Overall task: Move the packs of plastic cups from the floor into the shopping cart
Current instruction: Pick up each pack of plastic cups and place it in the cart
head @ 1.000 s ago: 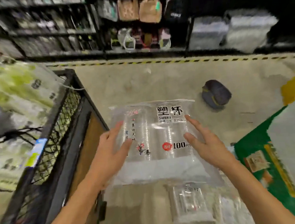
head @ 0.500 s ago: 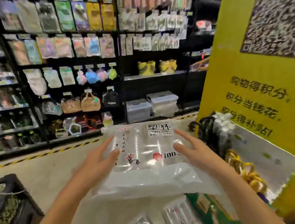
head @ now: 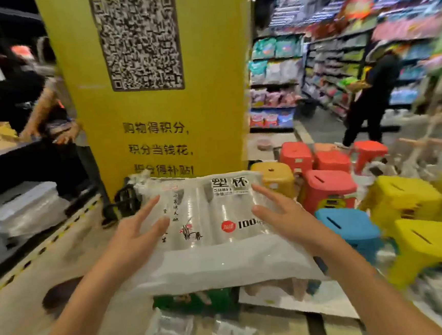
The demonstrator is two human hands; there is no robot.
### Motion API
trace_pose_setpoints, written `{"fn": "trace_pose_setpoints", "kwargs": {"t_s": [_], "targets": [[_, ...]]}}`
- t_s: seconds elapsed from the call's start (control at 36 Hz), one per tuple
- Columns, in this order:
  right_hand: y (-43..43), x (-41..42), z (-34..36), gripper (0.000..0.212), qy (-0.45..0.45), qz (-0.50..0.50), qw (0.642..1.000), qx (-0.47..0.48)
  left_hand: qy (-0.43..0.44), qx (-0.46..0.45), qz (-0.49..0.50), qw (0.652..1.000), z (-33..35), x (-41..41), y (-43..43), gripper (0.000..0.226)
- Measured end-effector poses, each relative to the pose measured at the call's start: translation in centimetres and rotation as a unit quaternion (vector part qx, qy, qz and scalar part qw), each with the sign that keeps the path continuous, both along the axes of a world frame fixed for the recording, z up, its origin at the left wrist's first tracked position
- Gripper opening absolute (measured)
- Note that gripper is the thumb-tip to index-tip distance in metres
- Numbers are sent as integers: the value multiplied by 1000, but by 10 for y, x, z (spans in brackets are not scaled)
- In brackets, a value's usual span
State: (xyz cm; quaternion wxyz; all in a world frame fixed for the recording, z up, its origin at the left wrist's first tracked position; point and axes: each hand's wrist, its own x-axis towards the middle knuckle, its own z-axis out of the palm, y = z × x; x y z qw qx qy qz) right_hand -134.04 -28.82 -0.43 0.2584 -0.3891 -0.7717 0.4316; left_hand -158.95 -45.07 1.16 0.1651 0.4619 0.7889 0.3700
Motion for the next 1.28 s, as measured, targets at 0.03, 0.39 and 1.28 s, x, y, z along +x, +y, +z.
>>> {"fn": "trace_pose_setpoints", "kwargs": {"t_s": [0.03, 0.39, 1.28], "targets": [[-2, 22, -1, 54, 0, -26, 1000, 1, -7, 6, -29, 1000, 0, 13, 13, 62], [-105, 334, -3, 47, 24, -375, 927, -11, -8, 25, -382, 924, -4, 293, 112, 60], [-338, 814, -107, 58, -9, -742, 663, -98, -60, -76, -741, 664, -106, 923, 88, 52]]}}
